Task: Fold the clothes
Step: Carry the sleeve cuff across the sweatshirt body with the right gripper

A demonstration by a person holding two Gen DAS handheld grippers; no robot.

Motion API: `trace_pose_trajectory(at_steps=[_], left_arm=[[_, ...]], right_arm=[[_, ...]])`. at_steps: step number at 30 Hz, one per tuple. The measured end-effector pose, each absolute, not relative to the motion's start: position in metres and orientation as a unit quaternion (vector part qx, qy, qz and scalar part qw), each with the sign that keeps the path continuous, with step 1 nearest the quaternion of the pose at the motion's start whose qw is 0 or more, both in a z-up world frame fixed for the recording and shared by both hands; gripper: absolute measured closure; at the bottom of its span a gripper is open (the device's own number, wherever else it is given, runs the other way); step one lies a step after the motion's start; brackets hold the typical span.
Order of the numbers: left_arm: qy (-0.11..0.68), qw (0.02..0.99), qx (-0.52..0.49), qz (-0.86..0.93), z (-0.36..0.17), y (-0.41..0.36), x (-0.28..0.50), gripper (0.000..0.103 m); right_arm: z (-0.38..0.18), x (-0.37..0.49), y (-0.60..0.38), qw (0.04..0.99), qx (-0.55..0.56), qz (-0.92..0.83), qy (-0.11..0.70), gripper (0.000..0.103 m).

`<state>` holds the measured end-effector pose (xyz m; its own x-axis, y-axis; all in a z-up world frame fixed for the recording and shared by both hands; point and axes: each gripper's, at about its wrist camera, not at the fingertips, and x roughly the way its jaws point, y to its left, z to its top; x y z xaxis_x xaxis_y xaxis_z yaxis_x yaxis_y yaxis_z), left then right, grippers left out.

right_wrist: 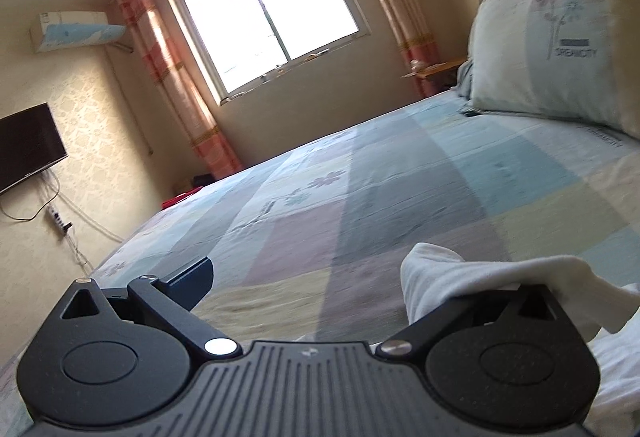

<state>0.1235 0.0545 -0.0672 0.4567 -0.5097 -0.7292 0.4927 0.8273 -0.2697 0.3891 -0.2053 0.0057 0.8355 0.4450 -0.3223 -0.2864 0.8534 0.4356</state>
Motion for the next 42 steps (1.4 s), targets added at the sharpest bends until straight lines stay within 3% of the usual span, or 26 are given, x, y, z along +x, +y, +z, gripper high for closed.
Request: trace_pose_trajectory(at_steps=[30,38,42], left_arm=[[0.44,0.851,-0.025,-0.287,-0.078,0.061,0.116,0.001],[0.445,0.85,-0.029,-0.28,-0.081,0.064,0.117,0.001],[0.445,0.851,-0.028,-0.278,-0.081,0.064,0.118,0.001]], right_arm=[[-0.037,0.368,-0.103,0.904,0.121,0.285,0.295,0.0],[-0.068,0.365,-0.105,0.892,0.132,0.285,0.326,0.0],[-0.077,0.361,-0.121,0.875,0.191,0.29,0.336,0.0]])
